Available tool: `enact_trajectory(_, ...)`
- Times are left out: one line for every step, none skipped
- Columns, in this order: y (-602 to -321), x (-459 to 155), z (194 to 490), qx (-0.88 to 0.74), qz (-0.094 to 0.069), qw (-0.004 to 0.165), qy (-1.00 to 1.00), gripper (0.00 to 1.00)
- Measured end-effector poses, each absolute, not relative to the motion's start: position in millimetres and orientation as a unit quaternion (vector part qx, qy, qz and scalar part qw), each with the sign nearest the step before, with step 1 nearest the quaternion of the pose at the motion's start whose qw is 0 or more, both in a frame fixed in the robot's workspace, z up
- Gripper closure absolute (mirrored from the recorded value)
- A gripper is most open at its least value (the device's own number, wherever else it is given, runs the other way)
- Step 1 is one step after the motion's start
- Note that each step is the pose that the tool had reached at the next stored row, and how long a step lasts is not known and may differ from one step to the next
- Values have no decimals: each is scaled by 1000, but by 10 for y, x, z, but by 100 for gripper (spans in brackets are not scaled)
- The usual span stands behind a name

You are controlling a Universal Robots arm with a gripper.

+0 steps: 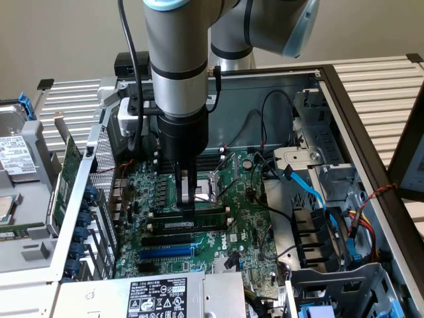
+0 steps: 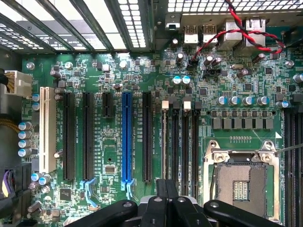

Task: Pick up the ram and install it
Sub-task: 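Press down the ram until it locks into place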

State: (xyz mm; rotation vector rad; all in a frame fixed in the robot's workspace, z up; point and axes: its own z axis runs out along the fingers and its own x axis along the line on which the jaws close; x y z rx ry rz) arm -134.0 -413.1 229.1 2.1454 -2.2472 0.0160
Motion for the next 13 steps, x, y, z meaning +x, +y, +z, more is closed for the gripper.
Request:
enact_trajectory(-4131,-1342,2289,690,5,17,-723,89)
enact_trajectory(-4131,-1345,2286,690,5,17,-723,89)
enact_trajectory(-4131,-1347,2282,690,5,17,-723,89)
enact_trajectory(-4131,-1349,2280,690,4,17,-723,89)
enact_trajectory(-4130,-1352,2275,690,4,17,-723,89)
enact_trajectory(-4131,-1353,2272,690,4,16,-723,89)
enact_trajectory(-4131,-1354,2269,690,4,16,-723,89)
enact_trajectory(-4131,-1354,2266,690,4,16,-723,89)
enact_trajectory(-4131,-1354,2263,690,4,16,-723,89)
enact_trajectory(-4131,-1354,2259,690,4,16,-723,89)
enact_trajectory(-4130,-1354,2257,690,3,16,-723,89)
enact_trajectory(-4131,-1355,2256,690,3,16,-723,89)
enact_trajectory(-4131,-1354,2256,690,3,16,-723,89)
